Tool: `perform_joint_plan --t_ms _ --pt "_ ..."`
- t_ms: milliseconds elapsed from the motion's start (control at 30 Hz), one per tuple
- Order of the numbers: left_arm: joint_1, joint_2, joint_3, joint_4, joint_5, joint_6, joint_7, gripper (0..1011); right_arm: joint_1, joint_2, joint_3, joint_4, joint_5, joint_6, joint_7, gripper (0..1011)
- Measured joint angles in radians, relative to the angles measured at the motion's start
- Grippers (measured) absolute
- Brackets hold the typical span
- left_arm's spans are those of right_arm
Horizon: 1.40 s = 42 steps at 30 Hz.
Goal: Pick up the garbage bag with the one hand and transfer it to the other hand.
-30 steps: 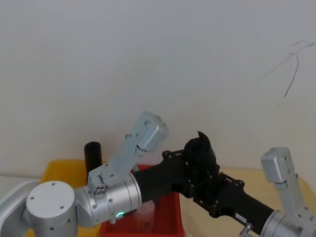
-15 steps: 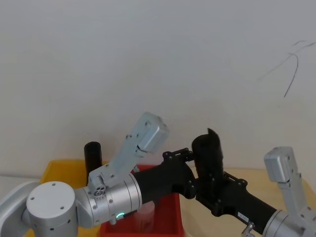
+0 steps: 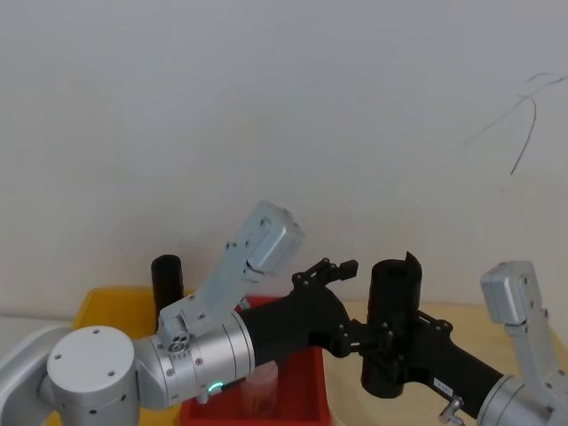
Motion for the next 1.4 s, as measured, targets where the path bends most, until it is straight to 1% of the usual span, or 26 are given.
perform_joint_plan --t_ms 300,533,733,967,1000,1033,1133,1400 --pt "0.002 0.008 -0.006 0.001 -0.010 -0.006 0.000 1001 0.005 -0.002 0.008 0.002 -0.009 0.011 -0.012 560" --pt "0.008 0.017 -0.019 0.007 -0.013 -0.016 0.010 1002 0.015 -0.003 0.011 0.011 -0.020 0.023 -0.014 560" --pt "0.013 0.026 -0.041 0.018 -0.012 -0.024 0.028 1002 0.023 0.003 0.017 0.020 -0.031 0.038 -0.016 560" --pt "0.017 0.038 -0.072 0.036 0.002 -0.038 0.060 1002 0.041 0.017 0.026 0.037 -0.050 0.067 -0.023 560" --pt "0.017 0.038 -0.072 0.036 0.002 -0.038 0.060 1001 0.044 0.019 0.027 0.040 -0.052 0.071 -0.024 560" --pt "0.019 0.040 -0.080 0.042 0.007 -0.041 0.069 1001 0.044 0.019 0.027 0.040 -0.052 0.071 -0.024 560" --pt "0.021 0.044 -0.094 0.053 0.015 -0.047 0.085 1001 0.065 0.025 0.030 0.068 -0.067 0.091 -0.028 560" --pt "0.028 0.051 -0.127 0.087 0.044 -0.057 0.139 1001 0.110 0.028 0.028 0.133 -0.095 0.112 -0.031 560"
